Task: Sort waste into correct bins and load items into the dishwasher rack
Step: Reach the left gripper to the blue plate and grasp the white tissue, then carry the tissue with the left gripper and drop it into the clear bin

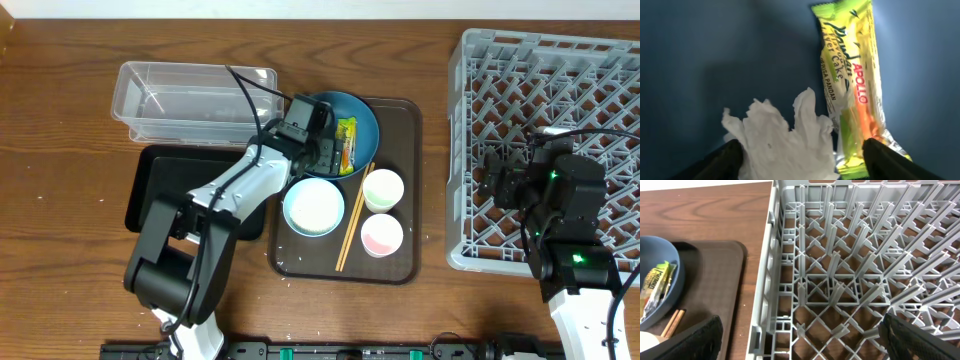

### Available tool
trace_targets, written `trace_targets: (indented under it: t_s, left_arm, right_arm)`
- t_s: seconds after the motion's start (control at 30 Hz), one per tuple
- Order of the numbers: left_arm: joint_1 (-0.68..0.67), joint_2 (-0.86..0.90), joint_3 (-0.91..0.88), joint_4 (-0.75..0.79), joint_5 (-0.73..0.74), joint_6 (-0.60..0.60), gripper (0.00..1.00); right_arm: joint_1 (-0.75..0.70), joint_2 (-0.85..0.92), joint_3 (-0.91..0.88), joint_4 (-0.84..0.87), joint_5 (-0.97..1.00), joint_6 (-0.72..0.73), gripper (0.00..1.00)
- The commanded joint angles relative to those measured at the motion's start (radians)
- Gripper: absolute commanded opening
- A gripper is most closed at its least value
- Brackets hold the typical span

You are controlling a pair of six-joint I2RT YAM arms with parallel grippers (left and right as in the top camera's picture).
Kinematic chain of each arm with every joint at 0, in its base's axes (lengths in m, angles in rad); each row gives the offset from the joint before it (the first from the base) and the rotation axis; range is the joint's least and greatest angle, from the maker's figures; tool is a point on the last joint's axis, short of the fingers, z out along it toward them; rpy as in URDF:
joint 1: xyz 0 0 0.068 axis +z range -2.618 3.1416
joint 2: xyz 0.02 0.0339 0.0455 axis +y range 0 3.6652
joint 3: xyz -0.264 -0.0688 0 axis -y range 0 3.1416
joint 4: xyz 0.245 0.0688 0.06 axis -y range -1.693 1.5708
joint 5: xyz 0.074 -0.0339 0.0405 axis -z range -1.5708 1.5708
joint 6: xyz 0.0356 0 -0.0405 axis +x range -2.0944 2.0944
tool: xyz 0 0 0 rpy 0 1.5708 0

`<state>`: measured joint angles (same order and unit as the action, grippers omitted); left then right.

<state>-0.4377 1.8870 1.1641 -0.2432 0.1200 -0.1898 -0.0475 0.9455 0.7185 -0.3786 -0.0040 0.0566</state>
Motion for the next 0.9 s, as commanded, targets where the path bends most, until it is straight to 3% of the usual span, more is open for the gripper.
trace_targets:
  t_s: [0.0, 0.1, 0.17, 0.37, 0.67, 0.87]
  left_arm:
    - [0.0, 0.021, 0.014, -0.002, -0.028, 0.013, 0.7]
    - [0.0, 0.02, 0.014, 0.004, -0.028, 0.013, 0.45]
    - [0.0, 0.018, 0.014, 0.009, -0.028, 0.013, 0.33]
    - [0.004, -0.054, 0.031, 0.009, -0.033, 0.013, 0.07]
    - [0.08, -0.296, 0.047, 0.0, -0.19, 0.013, 0.06]
    - [0.193, -0.312, 0.046, 0.031, -0.271, 0.013, 0.06]
  right_arm:
    - [0.015, -0.001, 0.022, -0.003, -0.004, -0.005, 0.99]
    - [0.015, -0.001, 0.022, -0.003, -0.004, -0.005, 0.99]
    - [0.015, -0.001, 0.022, -0.003, -0.004, -0.005, 0.99]
    - [0.015, -0.001, 0.022, -0.005, -0.004, -0.005, 0.99]
    - [0.015, -0.001, 0.022, -0.004, -0.004, -0.005, 0.99]
    - [0.015, -0.001, 0.022, -0.003, -0.004, -0.005, 0.99]
